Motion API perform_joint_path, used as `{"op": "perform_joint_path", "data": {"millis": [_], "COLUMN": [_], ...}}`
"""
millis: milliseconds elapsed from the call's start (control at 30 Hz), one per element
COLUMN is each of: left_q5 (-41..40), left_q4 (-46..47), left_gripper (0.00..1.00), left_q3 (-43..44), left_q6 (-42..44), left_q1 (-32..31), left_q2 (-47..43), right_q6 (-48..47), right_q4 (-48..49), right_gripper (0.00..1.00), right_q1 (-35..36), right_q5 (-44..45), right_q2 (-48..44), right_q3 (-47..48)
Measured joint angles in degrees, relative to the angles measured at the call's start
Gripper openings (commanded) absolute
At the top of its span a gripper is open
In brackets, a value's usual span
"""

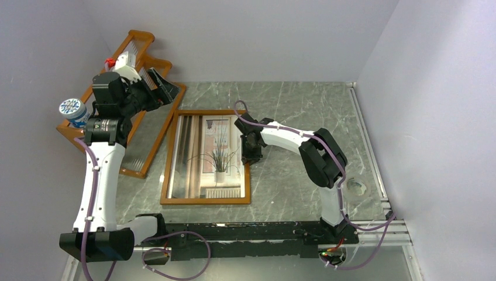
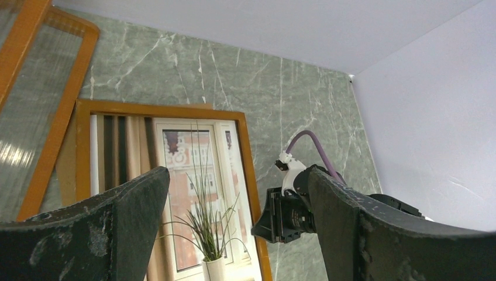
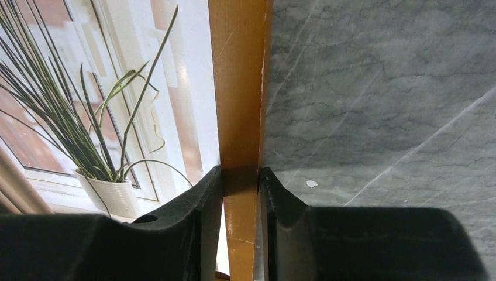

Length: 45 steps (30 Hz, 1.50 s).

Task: Put the photo into the frame
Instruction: Turn over the photo frame at the center of the board.

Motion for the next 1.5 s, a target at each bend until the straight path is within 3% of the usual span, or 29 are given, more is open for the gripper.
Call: {"op": "perform_joint_path", "data": {"millis": [433,833,1200,1500], "left_q5": [3.4,10.3,13.6,15.9], "left_q4": [1.1,7.3,15.9,24.9], "left_gripper": [0.9,0.87,0.84,0.87], "left_q3": [-7.8,-15.8,-15.0,-5.0], "left_q6": [-2.6,-9.0,-14.9,-20.5], "left_q1": [0.0,-1.2,-12.7,-21.5], "left_q2": [0.1,6.8,25.4,43.8], "right_q6": [0.2,0.0,-0.9,-1.8], "right_q4": [-3.0,1.4,10.2,14.4], "right_gripper": [0.19,0.16,0.16,0.15], "right_q1": [0.0,-0.5,-0.8,-1.1], "right_q5": [3.7,5.7,10.4,12.2], "right_q2": [-5.4,-14.2,-21.0,-23.3], "right_q3": [-0.2,-10.0,-17.3,-19.5]}}
